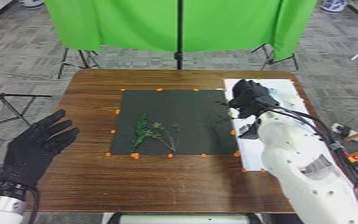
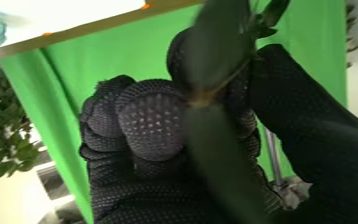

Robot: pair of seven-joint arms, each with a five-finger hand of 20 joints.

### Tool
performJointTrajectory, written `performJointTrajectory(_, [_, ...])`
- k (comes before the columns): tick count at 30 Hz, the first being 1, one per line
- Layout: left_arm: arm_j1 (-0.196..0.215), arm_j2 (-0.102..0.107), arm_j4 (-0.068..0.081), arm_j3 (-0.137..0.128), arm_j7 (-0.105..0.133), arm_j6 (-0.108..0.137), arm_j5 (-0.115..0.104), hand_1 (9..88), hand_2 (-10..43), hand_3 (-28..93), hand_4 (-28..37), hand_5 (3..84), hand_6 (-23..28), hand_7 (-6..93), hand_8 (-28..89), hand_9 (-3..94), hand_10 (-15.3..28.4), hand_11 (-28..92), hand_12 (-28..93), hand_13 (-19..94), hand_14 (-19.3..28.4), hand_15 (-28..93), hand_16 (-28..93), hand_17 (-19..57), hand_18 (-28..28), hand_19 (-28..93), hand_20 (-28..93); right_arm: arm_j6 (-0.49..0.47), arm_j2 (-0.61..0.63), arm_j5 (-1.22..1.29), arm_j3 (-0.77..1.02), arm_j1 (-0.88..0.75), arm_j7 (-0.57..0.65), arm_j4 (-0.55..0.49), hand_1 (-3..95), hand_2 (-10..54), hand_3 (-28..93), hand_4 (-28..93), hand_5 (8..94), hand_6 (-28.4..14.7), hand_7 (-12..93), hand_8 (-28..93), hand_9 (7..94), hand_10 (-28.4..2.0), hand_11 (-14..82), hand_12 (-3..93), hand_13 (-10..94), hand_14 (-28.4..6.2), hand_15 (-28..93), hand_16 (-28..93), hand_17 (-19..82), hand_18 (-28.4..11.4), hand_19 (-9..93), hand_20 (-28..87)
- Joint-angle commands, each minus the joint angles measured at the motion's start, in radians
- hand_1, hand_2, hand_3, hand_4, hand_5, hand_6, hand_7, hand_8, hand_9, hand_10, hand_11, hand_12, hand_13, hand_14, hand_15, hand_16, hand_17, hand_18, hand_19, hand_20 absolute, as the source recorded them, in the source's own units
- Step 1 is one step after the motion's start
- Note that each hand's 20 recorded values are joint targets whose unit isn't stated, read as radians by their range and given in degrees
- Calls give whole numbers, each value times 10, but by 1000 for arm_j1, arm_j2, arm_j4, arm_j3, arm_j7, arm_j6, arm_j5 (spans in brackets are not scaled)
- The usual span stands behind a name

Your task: Arrange flowers

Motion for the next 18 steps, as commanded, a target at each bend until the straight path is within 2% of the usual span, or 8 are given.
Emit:
performJointTrajectory(1, [7,-2,4,1,-10,-3,1,254,-38,718,-257,380,25,206,-99,326,128,280,125,280,159,367,-17,-72,221,482,50,-57,-81,-43,-54,-69,39,46,420,-85,932,-138,656,-126,758,-86,925,-37,326,403,861,-24,637,300,399,-197,859,372])
performJointTrajectory(2, [9,7,5,4,-6,3,-4,254,-38,718,-257,380,25,207,-99,326,128,281,125,280,159,368,-17,-72,221,482,50,-56,-88,-48,-62,-72,56,54,419,-85,932,-137,656,-126,758,-85,925,-38,324,403,862,-24,637,300,400,-198,859,372])
performJointTrajectory(8, [13,7,6,5,-4,3,-6,254,-38,719,-259,380,25,207,-99,327,127,283,125,280,159,369,-18,-72,221,481,51,-104,-108,-52,-108,-55,170,71,413,-92,932,-117,656,-124,756,-73,935,-32,327,388,879,-24,630,298,421,-202,876,360])
performJointTrajectory(12, [7,7,8,6,-9,2,-5,254,-40,721,-259,381,24,208,-100,327,128,283,125,280,159,369,-18,-72,220,481,52,-151,-124,-36,-117,-44,194,76,394,-95,932,-79,662,-114,756,-58,937,-29,358,356,903,-23,620,300,444,-205,900,334])
performJointTrajectory(14, [5,7,9,6,-11,0,-4,253,-40,721,-260,381,24,209,-101,327,128,284,125,281,159,370,-18,-72,220,481,52,-215,-138,-26,-115,-35,211,73,386,-95,932,-72,665,-110,754,-50,937,-28,365,350,905,-23,618,302,446,-206,904,327])
performJointTrajectory(18, [6,8,8,7,-10,2,-4,254,-38,719,-260,381,24,209,-101,328,128,282,124,281,159,370,-18,-72,220,481,52,-250,-153,13,-114,-24,205,72,371,-93,931,-85,668,-89,751,-15,937,-36,386,325,912,-25,615,306,448,-208,915,307])
